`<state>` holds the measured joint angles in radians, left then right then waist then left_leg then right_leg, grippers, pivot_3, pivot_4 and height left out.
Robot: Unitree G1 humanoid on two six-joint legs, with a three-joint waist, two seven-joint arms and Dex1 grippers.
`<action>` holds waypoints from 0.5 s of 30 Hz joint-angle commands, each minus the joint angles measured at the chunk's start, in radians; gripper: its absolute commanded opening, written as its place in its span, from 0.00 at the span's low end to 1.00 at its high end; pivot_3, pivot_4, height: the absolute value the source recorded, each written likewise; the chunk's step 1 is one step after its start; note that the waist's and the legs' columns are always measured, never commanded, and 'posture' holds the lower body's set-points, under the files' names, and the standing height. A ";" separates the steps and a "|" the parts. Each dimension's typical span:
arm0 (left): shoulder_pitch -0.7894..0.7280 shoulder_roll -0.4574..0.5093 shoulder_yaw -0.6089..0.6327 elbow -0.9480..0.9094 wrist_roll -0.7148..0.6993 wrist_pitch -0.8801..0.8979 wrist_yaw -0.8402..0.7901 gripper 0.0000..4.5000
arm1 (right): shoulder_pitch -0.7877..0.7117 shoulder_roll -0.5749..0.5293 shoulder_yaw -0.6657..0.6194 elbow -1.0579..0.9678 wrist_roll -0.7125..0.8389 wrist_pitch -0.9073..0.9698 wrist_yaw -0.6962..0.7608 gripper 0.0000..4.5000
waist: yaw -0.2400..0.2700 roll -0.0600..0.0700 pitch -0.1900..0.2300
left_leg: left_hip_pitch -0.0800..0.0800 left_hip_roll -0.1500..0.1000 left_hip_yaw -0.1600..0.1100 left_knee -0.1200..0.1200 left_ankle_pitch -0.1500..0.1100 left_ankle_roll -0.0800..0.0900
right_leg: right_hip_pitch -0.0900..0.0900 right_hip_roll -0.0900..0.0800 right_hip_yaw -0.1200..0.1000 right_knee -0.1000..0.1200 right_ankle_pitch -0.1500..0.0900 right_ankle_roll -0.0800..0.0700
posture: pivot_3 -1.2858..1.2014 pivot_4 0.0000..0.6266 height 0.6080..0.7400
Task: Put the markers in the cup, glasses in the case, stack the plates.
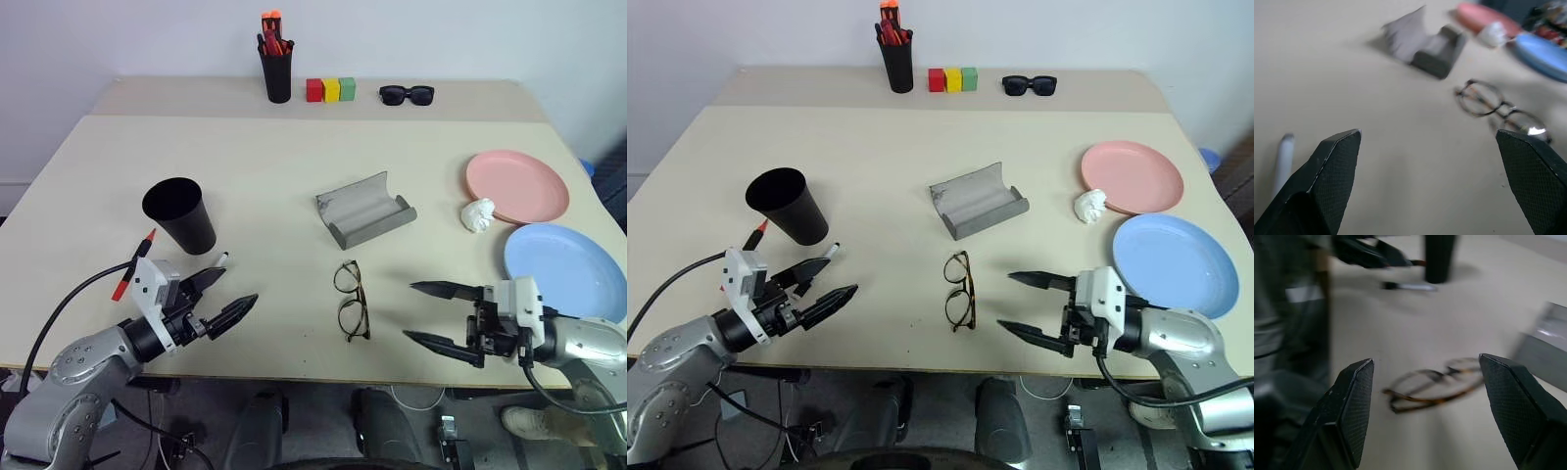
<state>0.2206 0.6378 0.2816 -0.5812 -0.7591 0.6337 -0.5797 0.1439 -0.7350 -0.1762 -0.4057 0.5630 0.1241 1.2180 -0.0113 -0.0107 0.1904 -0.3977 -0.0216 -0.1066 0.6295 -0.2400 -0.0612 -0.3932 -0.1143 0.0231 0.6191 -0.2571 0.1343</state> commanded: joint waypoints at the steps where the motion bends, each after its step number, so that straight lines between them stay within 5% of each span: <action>1: 0.001 0.036 0.055 -0.077 0.000 0.085 0.099 1.00 | -0.048 -0.010 0.013 0.039 0.000 -0.035 0.041 0.77 | 0.000 -0.001 0.001 | 0.001 0.000 0.000 0.000 0.000 0.000 | 0.001 0.000 0.000 0.000 0.000 0.000 | 0.52 0.24 1.00; 15: -0.267 0.213 0.014 0.033 -0.091 0.499 0.193 1.00 | -0.195 0.048 0.115 0.209 -0.052 -0.118 0.087 0.77 | -0.004 -0.002 0.002 | 0.003 0.000 0.000 -0.001 0.000 0.000 | 0.002 0.000 0.000 0.001 0.000 0.000 | 0.52 0.24 1.00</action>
<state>-0.0380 0.8429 0.2956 -0.5499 -0.8427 1.1048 -0.3954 -0.0412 -0.6926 -0.0544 -0.1982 0.5129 0.0303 1.3012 -0.0151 -0.0130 0.1921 -0.3942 -0.0218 -0.1068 0.6278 -0.2399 -0.0615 -0.3911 -0.1139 0.0231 0.6196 -0.2572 0.1344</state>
